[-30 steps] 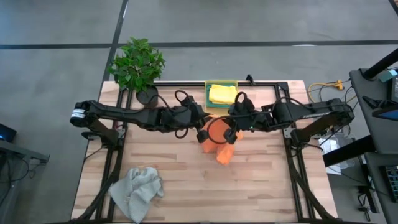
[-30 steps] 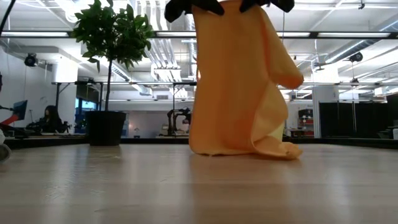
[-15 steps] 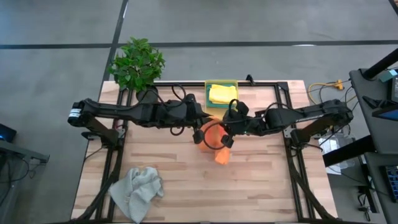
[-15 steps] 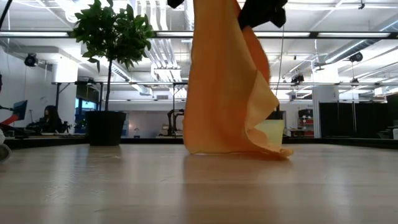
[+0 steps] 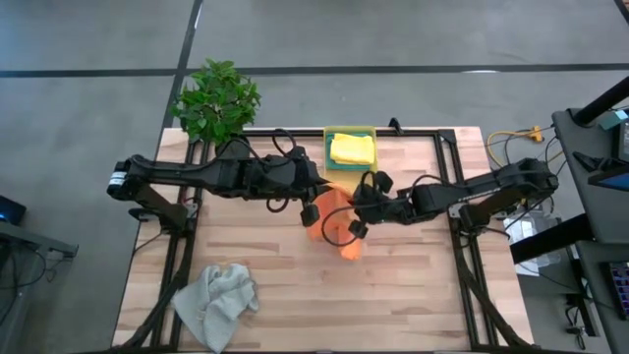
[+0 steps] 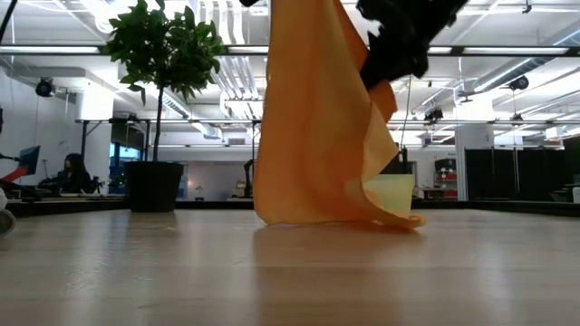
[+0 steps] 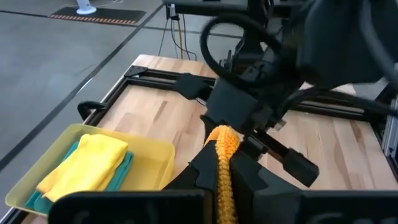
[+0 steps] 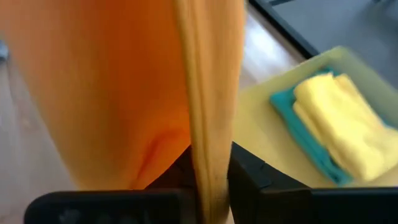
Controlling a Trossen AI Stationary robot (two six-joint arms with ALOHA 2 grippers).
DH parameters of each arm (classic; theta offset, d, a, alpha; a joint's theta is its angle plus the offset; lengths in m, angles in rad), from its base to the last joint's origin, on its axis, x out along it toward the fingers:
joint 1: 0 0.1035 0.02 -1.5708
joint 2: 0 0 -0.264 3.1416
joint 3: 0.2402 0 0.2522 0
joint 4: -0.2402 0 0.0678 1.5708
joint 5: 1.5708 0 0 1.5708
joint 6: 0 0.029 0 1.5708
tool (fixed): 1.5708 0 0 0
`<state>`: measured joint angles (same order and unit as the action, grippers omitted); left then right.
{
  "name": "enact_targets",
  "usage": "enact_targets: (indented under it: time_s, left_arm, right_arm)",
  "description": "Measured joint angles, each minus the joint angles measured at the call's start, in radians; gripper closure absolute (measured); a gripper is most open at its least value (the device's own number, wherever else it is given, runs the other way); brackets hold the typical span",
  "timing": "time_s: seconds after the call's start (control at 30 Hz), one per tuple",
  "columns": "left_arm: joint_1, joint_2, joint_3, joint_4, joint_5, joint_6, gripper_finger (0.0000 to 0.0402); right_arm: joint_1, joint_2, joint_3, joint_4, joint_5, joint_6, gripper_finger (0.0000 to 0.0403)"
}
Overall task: Fold microfiber towels
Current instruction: Fold the orange microfiber towel
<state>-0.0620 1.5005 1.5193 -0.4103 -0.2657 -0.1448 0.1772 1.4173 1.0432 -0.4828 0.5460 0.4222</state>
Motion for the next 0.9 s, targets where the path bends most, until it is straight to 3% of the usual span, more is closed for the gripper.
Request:
enact_targets:
  time_s: [0.2,0.33,0.57,0.9]
  left_arm:
    - [0.0,0.0,0.0,-0.006,0.0,-0.004,0.0402]
    - [0.001,0.0,0.0,-0.04,0.0,-0.006,0.0402]
    - [0.001,0.0,0.0,-0.079,0.0,-0.002,0.0401]
    - [0.001,-0.007,-0.004,-0.152,0.043,0.209,0.0401]
  right_arm:
    - [0.023,-0.002,-0.079,0.0,0.001,0.055,0.0363]
    - [0.056,-0.024,-0.084,0.001,0.001,0.049,0.0389]
    - [0.092,-0.123,-0.055,-0.034,0.005,0.048,0.0394]
    - [0.107,-0.252,0.057,-0.325,-0.126,0.049,0.0395]
